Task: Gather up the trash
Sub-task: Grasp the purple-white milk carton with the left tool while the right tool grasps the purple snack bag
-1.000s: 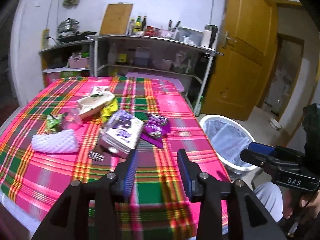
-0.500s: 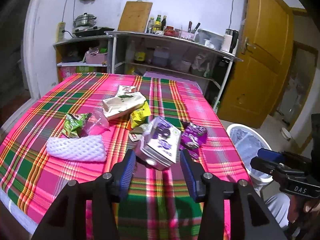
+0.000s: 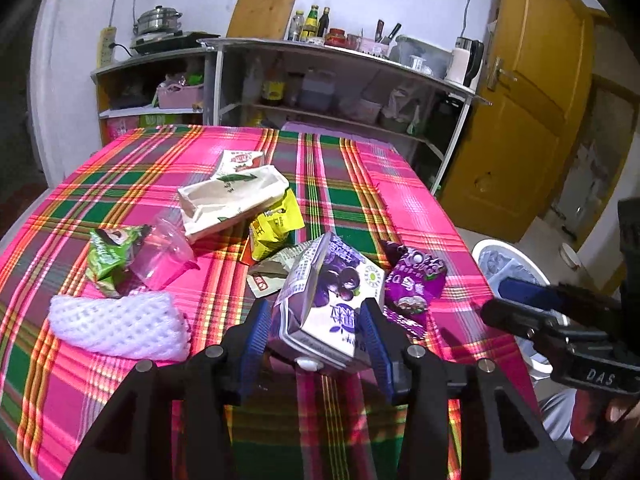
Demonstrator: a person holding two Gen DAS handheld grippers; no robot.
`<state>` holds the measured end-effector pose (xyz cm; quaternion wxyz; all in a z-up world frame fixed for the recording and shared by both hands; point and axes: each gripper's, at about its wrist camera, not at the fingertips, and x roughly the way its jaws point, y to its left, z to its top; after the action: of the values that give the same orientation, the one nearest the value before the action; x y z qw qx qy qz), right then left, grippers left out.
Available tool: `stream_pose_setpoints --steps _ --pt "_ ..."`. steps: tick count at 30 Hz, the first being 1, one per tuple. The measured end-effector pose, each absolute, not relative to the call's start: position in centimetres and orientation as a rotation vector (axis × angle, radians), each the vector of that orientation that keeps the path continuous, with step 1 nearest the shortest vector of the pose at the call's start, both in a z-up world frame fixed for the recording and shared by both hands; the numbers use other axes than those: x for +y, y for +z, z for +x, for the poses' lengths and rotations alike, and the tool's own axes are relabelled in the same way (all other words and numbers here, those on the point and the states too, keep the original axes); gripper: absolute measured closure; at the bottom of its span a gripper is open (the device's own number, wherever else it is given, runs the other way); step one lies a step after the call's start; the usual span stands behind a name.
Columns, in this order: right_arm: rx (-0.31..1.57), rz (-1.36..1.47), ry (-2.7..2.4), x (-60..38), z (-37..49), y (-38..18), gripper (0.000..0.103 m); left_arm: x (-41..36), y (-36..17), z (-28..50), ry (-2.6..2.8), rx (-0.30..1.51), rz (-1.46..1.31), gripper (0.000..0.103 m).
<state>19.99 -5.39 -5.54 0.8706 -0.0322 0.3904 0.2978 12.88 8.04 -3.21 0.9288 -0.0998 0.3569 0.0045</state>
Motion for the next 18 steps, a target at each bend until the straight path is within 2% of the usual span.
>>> stream_pose_setpoints --steps 10,11,12,18 --pt "0.883 -0.042 0.704 -2.3 23.7 -7.0 0.050 8.5 -3.5 13.2 -0.022 0.728 -0.216 0.054" --pt "0.889 -0.035 0.709 -2.1 23.9 -7.2 0.054 8.6 -3.5 13.3 -0.026 0.728 -0.219 0.054" --pt "0.895 -0.032 0.711 -2.1 24.0 -7.4 0.066 8.6 -3.5 13.3 -0.028 0.729 -0.220 0.054" --pt "0.886 -0.010 0.721 -2.4 23.8 -7.3 0.076 8.6 -3.5 13.3 -0.043 0.734 -0.217 0.050"
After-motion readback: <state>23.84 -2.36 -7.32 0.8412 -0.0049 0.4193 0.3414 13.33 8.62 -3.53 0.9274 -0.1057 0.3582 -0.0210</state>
